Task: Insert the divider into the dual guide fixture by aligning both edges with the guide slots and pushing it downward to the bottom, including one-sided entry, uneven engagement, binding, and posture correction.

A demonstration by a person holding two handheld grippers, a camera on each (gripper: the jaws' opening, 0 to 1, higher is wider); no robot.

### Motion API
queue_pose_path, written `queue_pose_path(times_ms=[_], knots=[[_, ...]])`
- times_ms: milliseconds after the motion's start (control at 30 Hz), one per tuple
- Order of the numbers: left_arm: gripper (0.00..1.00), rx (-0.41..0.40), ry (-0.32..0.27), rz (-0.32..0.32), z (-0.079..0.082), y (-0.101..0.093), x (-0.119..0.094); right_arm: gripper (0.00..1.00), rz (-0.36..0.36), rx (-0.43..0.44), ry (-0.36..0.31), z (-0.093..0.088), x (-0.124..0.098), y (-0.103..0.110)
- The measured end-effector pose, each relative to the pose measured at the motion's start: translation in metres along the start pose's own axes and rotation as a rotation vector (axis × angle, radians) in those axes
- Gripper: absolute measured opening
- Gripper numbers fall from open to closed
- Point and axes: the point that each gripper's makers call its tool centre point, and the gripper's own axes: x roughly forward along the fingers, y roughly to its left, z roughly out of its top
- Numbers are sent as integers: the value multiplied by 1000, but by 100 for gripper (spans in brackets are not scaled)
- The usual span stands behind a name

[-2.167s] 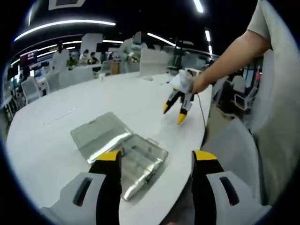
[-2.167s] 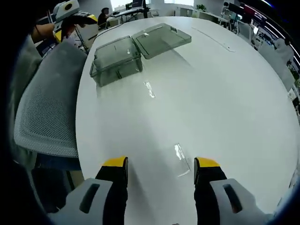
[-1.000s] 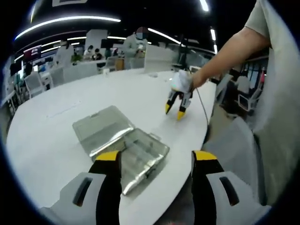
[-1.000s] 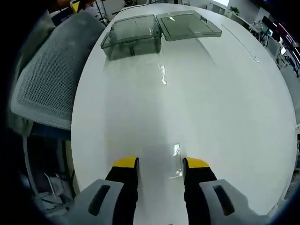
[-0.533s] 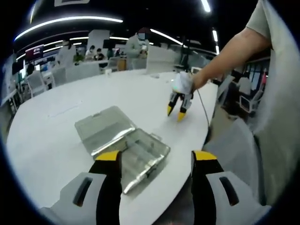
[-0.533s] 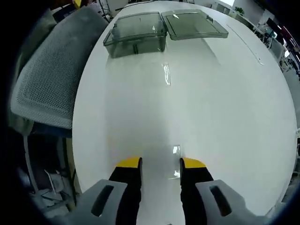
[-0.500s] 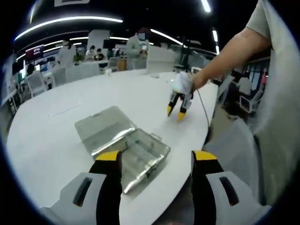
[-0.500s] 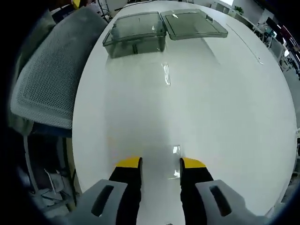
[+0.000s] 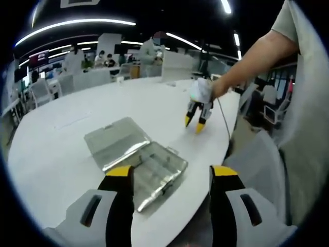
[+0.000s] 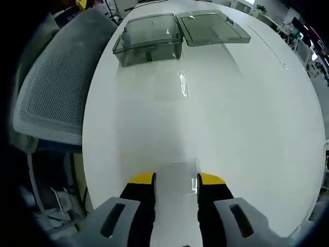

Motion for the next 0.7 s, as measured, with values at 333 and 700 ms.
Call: queue_pose_path(times_ms=[333,700], knots=[[57,3,-1,-14,2,-4,4,27,-18,-34,-7,11,-12,5],[53,-3,1,-40,8,-10,17,27,-46,-84,-50,44,-29,17]])
